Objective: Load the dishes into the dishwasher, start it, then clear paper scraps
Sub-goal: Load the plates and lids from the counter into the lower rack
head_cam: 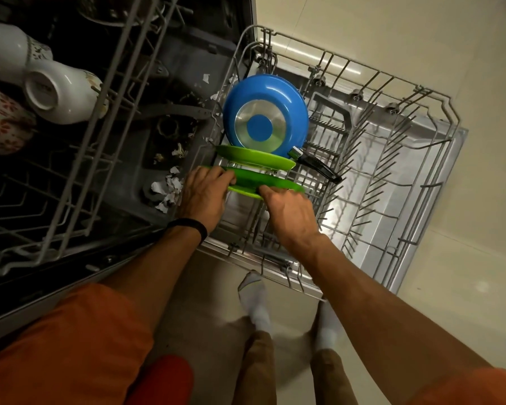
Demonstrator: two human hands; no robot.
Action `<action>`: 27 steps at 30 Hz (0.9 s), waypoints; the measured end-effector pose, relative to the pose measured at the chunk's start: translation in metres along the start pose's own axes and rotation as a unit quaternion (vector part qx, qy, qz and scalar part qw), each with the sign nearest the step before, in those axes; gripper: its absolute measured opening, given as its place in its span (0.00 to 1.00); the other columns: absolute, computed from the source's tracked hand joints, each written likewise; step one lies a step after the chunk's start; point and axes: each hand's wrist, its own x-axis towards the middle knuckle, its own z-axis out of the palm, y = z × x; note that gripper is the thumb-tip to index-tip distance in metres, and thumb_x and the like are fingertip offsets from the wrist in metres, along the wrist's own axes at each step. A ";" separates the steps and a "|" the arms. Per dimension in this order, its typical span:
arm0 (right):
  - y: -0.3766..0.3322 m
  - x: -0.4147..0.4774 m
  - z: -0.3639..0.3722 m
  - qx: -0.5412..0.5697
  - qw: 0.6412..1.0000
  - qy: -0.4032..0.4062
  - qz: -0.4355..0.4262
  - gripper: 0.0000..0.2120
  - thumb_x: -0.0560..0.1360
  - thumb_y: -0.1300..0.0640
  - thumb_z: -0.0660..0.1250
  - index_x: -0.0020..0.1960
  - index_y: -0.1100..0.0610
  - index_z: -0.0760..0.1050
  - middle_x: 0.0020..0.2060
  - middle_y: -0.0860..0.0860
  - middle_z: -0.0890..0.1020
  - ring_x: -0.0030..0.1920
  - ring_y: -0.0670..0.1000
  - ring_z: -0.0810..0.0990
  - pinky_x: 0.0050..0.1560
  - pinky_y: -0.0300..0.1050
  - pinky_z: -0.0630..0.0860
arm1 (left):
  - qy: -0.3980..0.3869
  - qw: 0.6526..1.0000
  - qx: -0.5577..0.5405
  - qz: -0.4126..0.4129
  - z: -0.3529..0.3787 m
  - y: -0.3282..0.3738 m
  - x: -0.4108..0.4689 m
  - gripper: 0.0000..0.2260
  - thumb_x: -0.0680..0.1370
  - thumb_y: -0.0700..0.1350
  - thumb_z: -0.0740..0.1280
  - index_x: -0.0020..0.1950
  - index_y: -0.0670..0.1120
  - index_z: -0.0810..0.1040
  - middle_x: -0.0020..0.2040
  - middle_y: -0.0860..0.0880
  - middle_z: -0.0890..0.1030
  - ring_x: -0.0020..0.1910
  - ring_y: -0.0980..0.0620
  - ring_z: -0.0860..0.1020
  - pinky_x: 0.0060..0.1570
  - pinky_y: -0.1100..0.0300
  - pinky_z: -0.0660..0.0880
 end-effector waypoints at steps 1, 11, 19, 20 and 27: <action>0.000 0.001 0.000 0.000 1.000 0.000 -0.001 0.15 0.81 0.65 0.63 0.66 0.55 0.72 0.48 0.53 0.82 0.41 0.56 0.78 0.48 0.53 0.76 | 0.003 1.000 -0.001 0.002 0.000 -0.001 0.002 0.18 0.70 0.30 0.67 0.55 0.47 0.79 0.51 0.47 0.79 0.52 0.41 0.75 0.58 0.47 0.70; 0.005 0.020 -0.002 0.000 1.000 0.005 -0.008 0.13 0.82 0.65 0.60 0.65 0.56 0.71 0.35 0.48 0.68 0.36 0.54 0.71 0.44 0.52 0.68 | -0.001 1.000 0.000 0.005 -0.001 -0.008 0.024 0.16 0.72 0.30 0.69 0.54 0.46 0.78 0.49 0.45 0.78 0.50 0.40 0.75 0.58 0.45 0.70; 0.001 0.020 -0.004 0.010 1.000 -0.008 0.009 0.15 0.83 0.64 0.60 0.68 0.56 0.69 0.31 0.46 0.64 0.36 0.53 0.70 0.49 0.56 0.75 | -0.013 1.000 -0.028 0.000 -0.006 -0.008 0.028 0.13 0.74 0.30 0.67 0.54 0.45 0.78 0.51 0.43 0.79 0.52 0.39 0.74 0.54 0.45 0.71; -0.004 0.017 -0.005 0.012 1.000 -0.013 0.011 0.16 0.83 0.64 0.60 0.70 0.56 0.68 0.31 0.46 0.63 0.37 0.53 0.70 0.51 0.56 0.75 | -0.015 0.999 -0.040 -0.001 -0.007 -0.011 0.027 0.13 0.73 0.30 0.66 0.52 0.45 0.77 0.50 0.44 0.79 0.52 0.40 0.74 0.52 0.45 0.72; -0.034 0.004 -0.002 0.031 0.998 -0.045 0.036 0.17 0.83 0.64 0.60 0.71 0.58 0.66 0.50 0.55 0.81 0.51 0.58 0.79 0.62 0.60 0.75 | -0.035 0.995 -0.091 -0.015 -0.015 -0.016 0.023 0.17 0.65 0.26 0.63 0.47 0.44 0.77 0.48 0.46 0.77 0.56 0.43 0.72 0.51 0.47 0.73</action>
